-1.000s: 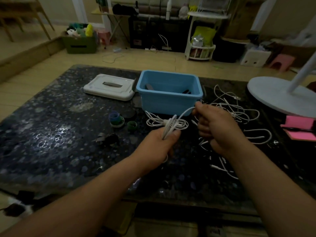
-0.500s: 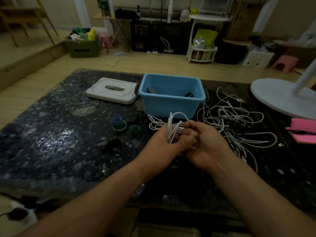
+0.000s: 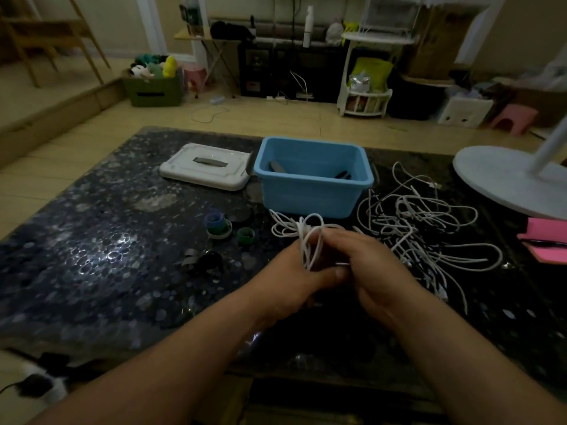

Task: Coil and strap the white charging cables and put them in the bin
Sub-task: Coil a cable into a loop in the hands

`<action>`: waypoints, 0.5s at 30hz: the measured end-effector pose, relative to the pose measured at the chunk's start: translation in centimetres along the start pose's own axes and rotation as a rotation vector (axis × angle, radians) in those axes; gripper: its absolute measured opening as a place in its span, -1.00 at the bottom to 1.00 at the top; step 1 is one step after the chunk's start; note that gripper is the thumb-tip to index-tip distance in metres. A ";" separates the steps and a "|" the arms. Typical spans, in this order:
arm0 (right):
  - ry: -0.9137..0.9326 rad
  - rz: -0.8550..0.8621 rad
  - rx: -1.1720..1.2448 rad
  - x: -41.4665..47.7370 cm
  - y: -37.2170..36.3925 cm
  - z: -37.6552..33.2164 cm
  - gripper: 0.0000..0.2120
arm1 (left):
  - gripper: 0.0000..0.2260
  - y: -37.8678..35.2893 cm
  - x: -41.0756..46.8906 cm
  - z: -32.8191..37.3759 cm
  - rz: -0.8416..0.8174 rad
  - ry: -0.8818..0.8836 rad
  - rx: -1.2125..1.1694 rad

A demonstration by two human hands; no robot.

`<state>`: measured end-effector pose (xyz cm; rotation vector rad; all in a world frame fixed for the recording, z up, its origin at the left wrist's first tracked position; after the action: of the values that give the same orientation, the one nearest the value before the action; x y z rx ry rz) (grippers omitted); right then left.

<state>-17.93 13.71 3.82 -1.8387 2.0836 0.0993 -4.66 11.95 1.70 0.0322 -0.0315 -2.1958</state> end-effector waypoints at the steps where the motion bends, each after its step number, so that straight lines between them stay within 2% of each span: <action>1: 0.050 -0.011 -0.062 -0.2 0.0 -0.4 -0.77 | -0.82 0.1 -0.1 0.2 0.014 0.005 0.037; 3: 0.132 -0.013 -0.199 -0.7 -0.1 -1.0 -0.79 | -0.91 0.3 -0.2 0.1 0.080 0.057 0.076; 6: 0.279 0.074 -0.483 -0.6 0.1 -1.1 -0.80 | -0.68 0.2 -0.1 0.1 0.184 0.126 0.048; 8: 0.363 0.091 -0.567 -0.5 0.1 -0.9 -0.83 | -0.66 0.4 -0.1 0.5 0.260 0.123 -0.008; 12: 0.355 0.059 -0.575 -0.5 0.5 -0.3 -0.74 | -0.59 1.6 0.5 0.7 0.352 0.147 0.037; 15: 0.369 0.079 -0.793 -0.2 1.8 -0.4 -0.63 | -0.47 2.6 0.8 1.0 0.374 0.121 -0.074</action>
<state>-19.79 14.06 3.92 -2.3373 2.6121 0.7553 -3.04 9.77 2.76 0.1087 0.1035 -1.8161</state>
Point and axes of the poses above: each hand's wrist, its own x-axis towards the middle knuckle, its own y-axis out of the back of the hand, z = x × y, the point moved 1 cm from there along x, towards the middle knuckle, and after that the axes turned 2 degrees about -y, right-handed, at the moved point
